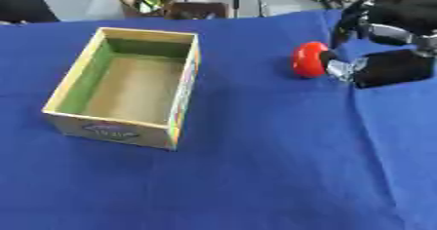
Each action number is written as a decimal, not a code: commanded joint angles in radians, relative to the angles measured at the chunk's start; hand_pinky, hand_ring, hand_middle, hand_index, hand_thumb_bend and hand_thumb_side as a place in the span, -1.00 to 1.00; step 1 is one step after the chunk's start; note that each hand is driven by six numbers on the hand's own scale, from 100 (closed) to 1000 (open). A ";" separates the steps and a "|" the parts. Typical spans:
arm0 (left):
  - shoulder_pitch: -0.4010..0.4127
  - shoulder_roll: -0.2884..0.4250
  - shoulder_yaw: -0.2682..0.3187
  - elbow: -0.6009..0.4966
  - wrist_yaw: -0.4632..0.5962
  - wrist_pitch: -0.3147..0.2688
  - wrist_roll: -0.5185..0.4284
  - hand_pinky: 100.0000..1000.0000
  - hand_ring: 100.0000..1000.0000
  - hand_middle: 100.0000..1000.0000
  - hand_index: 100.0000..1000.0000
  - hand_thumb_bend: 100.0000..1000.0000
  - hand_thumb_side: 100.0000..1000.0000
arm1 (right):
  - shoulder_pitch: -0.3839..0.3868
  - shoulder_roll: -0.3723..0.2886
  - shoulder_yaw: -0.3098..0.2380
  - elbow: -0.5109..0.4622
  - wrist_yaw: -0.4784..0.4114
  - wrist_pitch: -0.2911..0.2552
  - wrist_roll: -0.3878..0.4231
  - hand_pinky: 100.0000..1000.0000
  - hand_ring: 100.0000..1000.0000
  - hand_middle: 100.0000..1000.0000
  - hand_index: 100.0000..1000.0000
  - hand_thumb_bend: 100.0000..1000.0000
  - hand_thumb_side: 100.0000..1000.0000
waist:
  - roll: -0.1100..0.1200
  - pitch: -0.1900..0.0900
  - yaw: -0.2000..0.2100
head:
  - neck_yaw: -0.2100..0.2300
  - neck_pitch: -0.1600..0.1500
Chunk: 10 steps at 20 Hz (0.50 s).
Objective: Pick up objects on the table and place them in the box.
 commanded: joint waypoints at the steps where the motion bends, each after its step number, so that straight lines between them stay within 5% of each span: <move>1: -0.011 0.013 -0.005 -0.019 0.005 -0.002 -0.001 -1.00 -0.67 -0.36 0.31 -1.00 0.40 | -0.014 -0.017 -0.011 -0.016 -0.002 0.002 -0.005 0.02 0.24 0.23 0.42 -1.00 1.00 | -0.003 -0.021 -0.001 | -0.001 -0.007; 10: -0.011 0.013 -0.005 -0.019 0.009 -0.003 -0.002 -1.00 -0.74 -0.46 0.30 -1.00 0.40 | -0.014 -0.017 -0.012 -0.016 -0.002 0.002 -0.006 0.02 0.24 0.23 0.42 -1.00 1.00 | -0.004 -0.019 -0.001 | 0.001 -0.009</move>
